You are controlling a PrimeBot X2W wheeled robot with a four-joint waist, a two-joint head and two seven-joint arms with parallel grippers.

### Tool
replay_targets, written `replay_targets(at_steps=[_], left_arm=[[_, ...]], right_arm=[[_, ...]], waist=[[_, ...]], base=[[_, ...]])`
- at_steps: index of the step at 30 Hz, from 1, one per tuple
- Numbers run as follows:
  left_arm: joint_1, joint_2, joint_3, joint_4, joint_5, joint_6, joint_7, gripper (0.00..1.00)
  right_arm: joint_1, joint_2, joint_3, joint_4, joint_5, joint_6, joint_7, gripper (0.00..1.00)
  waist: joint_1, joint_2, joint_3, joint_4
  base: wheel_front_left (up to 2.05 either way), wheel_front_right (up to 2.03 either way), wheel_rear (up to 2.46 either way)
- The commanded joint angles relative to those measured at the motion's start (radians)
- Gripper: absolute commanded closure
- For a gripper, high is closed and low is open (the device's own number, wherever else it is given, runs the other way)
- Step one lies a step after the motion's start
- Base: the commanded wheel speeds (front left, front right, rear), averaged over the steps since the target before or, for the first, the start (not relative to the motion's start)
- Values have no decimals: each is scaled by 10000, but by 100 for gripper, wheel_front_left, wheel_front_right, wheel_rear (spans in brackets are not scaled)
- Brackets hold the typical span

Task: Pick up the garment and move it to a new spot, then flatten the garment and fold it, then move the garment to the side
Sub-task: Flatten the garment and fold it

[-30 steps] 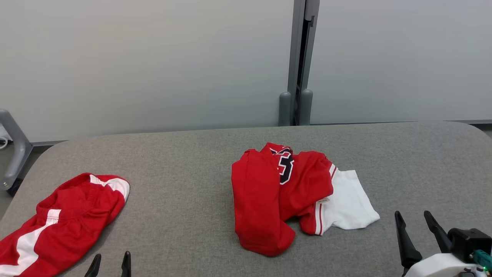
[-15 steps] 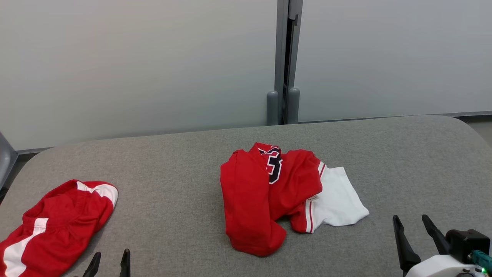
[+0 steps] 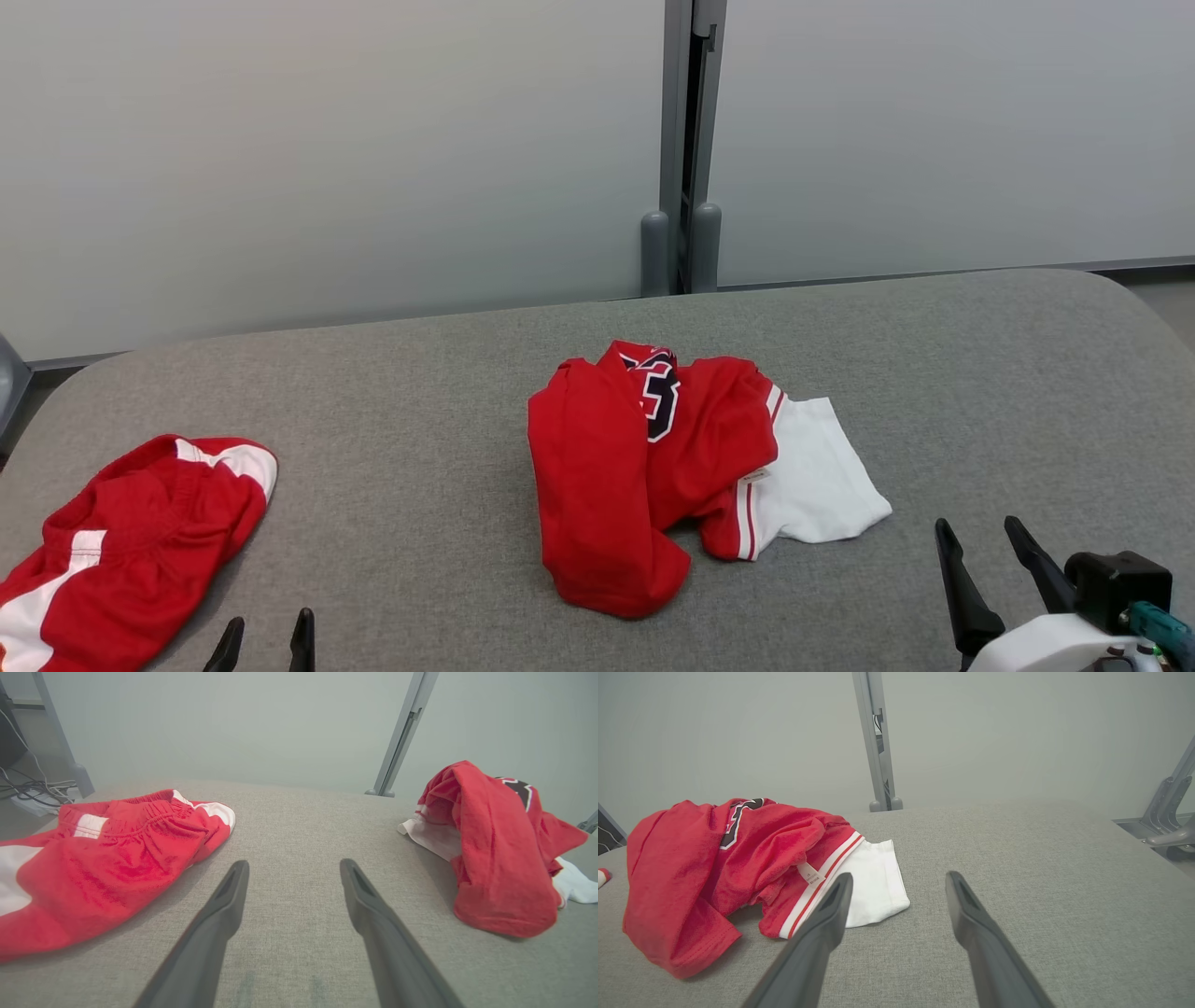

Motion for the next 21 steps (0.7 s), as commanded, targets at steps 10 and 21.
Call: replay_targets(at_steps=[10,21], left_arm=[[-1705,-519,-520,202,-1387,-511,1524,0],[-4055,-720,-1005,1708,-1991,-196,3333,0]], right_arm=[[-399,-64,269,96,176,9,-60,0],[-656,-59,465,141,266,9,-184,0]], waist=[[0,0,391,-996],[0,0,942,-2734]], base=[[0,0,0],[0,0,0]])
